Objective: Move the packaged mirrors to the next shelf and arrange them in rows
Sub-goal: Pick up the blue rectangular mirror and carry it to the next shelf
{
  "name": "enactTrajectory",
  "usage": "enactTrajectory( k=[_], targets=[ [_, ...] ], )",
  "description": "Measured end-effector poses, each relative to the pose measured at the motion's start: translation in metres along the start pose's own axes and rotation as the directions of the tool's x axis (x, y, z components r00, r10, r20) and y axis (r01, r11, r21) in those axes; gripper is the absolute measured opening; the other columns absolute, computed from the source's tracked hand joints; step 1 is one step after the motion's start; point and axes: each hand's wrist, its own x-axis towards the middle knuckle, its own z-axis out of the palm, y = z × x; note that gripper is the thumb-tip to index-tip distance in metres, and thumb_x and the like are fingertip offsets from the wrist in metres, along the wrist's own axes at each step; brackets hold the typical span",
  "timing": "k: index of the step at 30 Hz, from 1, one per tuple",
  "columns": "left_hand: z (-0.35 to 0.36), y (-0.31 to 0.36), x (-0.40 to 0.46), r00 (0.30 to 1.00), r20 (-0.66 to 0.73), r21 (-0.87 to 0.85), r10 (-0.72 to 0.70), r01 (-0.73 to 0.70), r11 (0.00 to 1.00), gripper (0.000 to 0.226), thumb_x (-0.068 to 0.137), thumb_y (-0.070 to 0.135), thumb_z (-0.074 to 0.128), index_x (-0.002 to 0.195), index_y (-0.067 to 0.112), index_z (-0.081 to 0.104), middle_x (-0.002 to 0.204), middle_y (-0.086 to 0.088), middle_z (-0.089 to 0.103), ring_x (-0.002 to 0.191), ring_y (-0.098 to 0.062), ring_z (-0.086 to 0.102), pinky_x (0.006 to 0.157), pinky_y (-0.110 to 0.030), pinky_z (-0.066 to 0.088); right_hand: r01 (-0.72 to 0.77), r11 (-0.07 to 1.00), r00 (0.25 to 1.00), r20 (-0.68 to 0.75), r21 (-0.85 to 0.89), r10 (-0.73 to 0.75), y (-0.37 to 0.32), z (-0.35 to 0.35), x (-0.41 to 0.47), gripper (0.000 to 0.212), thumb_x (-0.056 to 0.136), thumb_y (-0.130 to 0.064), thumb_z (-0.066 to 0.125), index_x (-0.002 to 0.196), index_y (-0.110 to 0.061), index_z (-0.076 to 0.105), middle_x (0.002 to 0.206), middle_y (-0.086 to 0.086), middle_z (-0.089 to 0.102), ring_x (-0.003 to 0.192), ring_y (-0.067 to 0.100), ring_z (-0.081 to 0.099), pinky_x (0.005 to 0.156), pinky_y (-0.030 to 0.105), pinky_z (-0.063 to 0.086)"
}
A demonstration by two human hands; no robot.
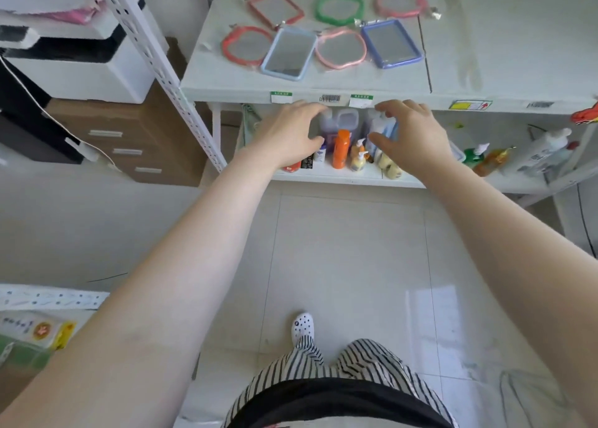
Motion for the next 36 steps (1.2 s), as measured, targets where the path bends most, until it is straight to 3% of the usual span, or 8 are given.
enactTrajectory(
  k=[7, 17, 25, 29, 33, 36],
  targets=[
    [-0.007, -0.015, 0.063, 1.000, 0.005, -0.009, 0.004, -0.004, 1.000, 0.058, 0.086, 0.031, 0.055, 0.142, 0.027, 0.040, 0.145, 0.002, 0.046, 0.133, -0.021, 0.044, 0.103, -0.042, 0.043, -0.012, 1.000, 1.000, 0.022, -0.016, 0.012, 0.008, -0.002, 0.063, 0.052, 0.088, -0.035, 0.060, 0.137, -0.023, 0.047, 0.128, 0.005, 0.055, 0.125, 0.026, 0.044, 0.082, 0.042, 0.048],
    [-0.001, -0.006, 0.172, 1.000, -0.006, 0.006, -0.006, 0.006, 1.000, 0.060, 0.085, 0.029, 0.057, 0.142, 0.025, 0.040, 0.147, 0.000, 0.045, 0.134, -0.023, 0.044, 0.103, -0.038, 0.041, 0.014, 0.999, 0.999, 0.034, -0.034, -0.013, 0.060, -0.011, 0.162, 0.052, 0.089, -0.039, 0.061, 0.136, -0.022, 0.047, 0.130, 0.005, 0.055, 0.127, 0.026, 0.044, 0.092, 0.040, 0.044],
    [0.011, -0.004, 0.248, 1.000, 0.023, 0.022, -0.004, 0.003, 1.000, 0.058, 0.085, 0.030, 0.056, 0.140, 0.019, 0.042, 0.142, -0.006, 0.049, 0.129, -0.027, 0.047, 0.104, -0.044, 0.043, -0.002, 0.999, 0.999, 0.047, -0.032, 0.003, 0.092, -0.016, 0.231, 0.053, 0.088, -0.039, 0.062, 0.136, -0.022, 0.047, 0.132, 0.005, 0.056, 0.126, 0.026, 0.045, 0.093, 0.040, 0.044],
    [0.016, -0.009, 0.290, 0.998, 0.063, 0.006, 0.015, -0.016, 1.000, 0.056, 0.084, 0.029, 0.055, 0.138, 0.022, 0.043, 0.143, -0.003, 0.048, 0.130, -0.026, 0.046, 0.104, -0.045, 0.043, -0.043, 0.998, 0.997, 0.059, -0.035, 0.045, 0.106, -0.012, 0.264, 0.053, 0.088, -0.038, 0.062, 0.136, -0.022, 0.048, 0.129, 0.006, 0.056, 0.125, 0.027, 0.045, 0.091, 0.042, 0.046],
    [0.020, -0.010, 0.332, 0.995, 0.051, 0.002, 0.084, -0.084, 0.996, 0.049, 0.085, 0.029, 0.055, 0.133, 0.026, 0.048, 0.143, 0.003, 0.048, 0.132, -0.021, 0.044, 0.101, -0.035, 0.041, -0.107, 0.994, 0.993, 0.046, -0.027, 0.108, 0.120, -0.007, 0.299, 0.053, 0.087, -0.037, 0.062, 0.136, -0.022, 0.048, 0.129, 0.006, 0.056, 0.125, 0.026, 0.045, 0.092, 0.040, 0.044],
    [0.027, -0.013, 0.365, 0.993, 0.064, -0.027, 0.099, -0.098, 0.995, 0.043, 0.081, 0.030, 0.055, 0.124, 0.025, 0.054, 0.132, 0.003, 0.055, 0.126, -0.022, 0.049, 0.099, -0.037, 0.045, -0.159, 0.987, 0.987, 0.028, -0.033, 0.160, 0.130, -0.003, 0.324, 0.053, 0.087, -0.036, 0.063, 0.136, -0.022, 0.048, 0.129, 0.006, 0.056, 0.124, 0.026, 0.046, 0.092, 0.039, 0.043]
  ],
)
